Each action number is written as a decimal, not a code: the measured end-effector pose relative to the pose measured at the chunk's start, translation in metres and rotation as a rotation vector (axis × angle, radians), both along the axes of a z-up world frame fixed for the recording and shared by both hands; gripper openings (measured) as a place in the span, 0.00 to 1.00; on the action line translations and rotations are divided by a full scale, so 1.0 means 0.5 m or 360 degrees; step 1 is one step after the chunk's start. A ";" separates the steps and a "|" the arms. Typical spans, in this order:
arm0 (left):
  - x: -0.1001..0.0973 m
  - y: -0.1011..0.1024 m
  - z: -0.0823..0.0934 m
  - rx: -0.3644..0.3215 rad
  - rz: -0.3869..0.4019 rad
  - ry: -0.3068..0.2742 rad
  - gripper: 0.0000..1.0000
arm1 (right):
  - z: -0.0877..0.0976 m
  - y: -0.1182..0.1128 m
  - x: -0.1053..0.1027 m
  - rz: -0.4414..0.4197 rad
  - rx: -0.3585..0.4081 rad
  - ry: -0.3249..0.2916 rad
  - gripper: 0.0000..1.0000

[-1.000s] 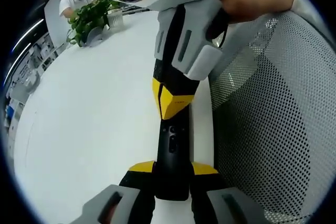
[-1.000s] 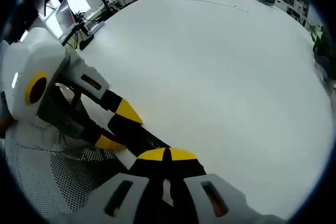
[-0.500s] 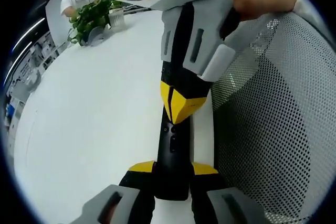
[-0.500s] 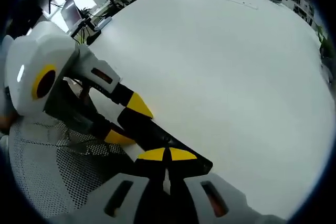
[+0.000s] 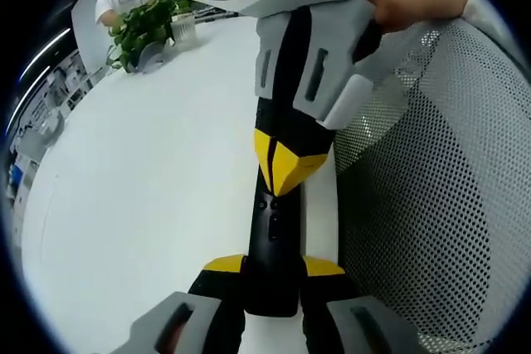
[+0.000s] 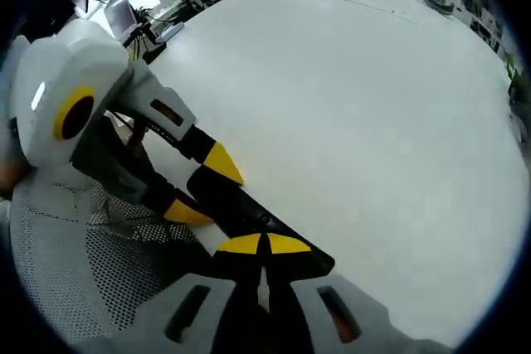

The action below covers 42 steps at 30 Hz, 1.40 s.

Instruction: Press the specified remote control buttons in sequence, fully releasing each button before pressing the next.

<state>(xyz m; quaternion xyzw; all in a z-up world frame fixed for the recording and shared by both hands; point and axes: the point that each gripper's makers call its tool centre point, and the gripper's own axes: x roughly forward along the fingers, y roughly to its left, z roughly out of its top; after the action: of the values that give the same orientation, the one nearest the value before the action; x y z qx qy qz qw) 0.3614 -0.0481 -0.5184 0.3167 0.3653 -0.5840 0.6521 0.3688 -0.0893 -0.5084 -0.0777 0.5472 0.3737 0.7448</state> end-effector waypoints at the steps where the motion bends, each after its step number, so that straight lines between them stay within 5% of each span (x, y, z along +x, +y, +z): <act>1: 0.000 0.000 0.000 -0.0001 -0.0001 0.0000 0.24 | 0.001 0.000 0.000 -0.0007 0.0007 0.0005 0.00; 42: 0.000 -0.001 -0.001 -0.0001 -0.0020 0.0000 0.24 | -0.007 -0.018 -0.026 0.0273 -0.0198 -0.0061 0.00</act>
<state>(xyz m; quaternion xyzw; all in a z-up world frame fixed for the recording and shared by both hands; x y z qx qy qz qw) 0.3613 -0.0487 -0.5188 0.3187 0.3631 -0.5882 0.6485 0.3557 -0.0984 -0.5118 -0.1774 0.5464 0.3999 0.7141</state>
